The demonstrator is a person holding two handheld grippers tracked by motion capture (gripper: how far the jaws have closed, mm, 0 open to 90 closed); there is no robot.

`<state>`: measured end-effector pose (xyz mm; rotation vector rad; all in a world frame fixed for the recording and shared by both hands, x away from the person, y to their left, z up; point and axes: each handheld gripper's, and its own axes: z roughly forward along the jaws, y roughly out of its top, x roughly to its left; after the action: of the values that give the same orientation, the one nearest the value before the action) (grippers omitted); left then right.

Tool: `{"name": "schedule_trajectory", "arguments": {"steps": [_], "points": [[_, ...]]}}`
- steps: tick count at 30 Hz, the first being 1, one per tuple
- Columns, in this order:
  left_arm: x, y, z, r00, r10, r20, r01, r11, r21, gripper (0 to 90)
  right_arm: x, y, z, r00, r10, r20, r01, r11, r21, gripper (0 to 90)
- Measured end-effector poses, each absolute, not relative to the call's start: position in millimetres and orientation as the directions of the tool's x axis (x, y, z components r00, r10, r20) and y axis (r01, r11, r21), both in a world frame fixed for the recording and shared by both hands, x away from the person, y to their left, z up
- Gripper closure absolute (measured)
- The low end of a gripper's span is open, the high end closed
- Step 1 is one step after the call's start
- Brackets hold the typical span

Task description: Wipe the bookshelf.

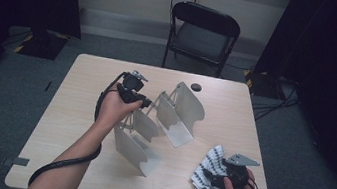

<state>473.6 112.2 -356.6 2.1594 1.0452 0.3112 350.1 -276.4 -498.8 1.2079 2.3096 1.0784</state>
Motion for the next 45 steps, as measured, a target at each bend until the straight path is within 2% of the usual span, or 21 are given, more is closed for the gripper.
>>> {"name": "schedule_trajectory", "arguments": {"steps": [7,14,28,34,45], "points": [[476,106,-358,0.644,0.761,-0.077,0.589,-0.428,0.685,74.0,350,-276,-499,-0.592,0.804,0.06,0.563,0.358,0.745,12.2],[478,104,-357,0.64,0.767,-0.05,0.589,-0.447,0.673,84.2,350,-276,-499,-0.592,0.803,0.061,0.563,0.358,0.745,12.2],[477,101,-350,0.625,0.78,-0.037,0.602,-0.451,0.659,85.5,350,-277,-499,-0.593,0.803,0.062,0.563,0.358,0.745,12.2],[475,94,-342,0.631,0.774,-0.048,0.589,-0.438,0.679,85.7,350,-277,-499,-0.593,0.803,0.062,0.563,0.359,0.745,12.2],[470,79,-323,0.653,0.757,-0.017,0.549,-0.457,0.7,85.8,350,-277,-499,-0.593,0.803,0.062,0.563,0.359,0.745,12.2]]}}
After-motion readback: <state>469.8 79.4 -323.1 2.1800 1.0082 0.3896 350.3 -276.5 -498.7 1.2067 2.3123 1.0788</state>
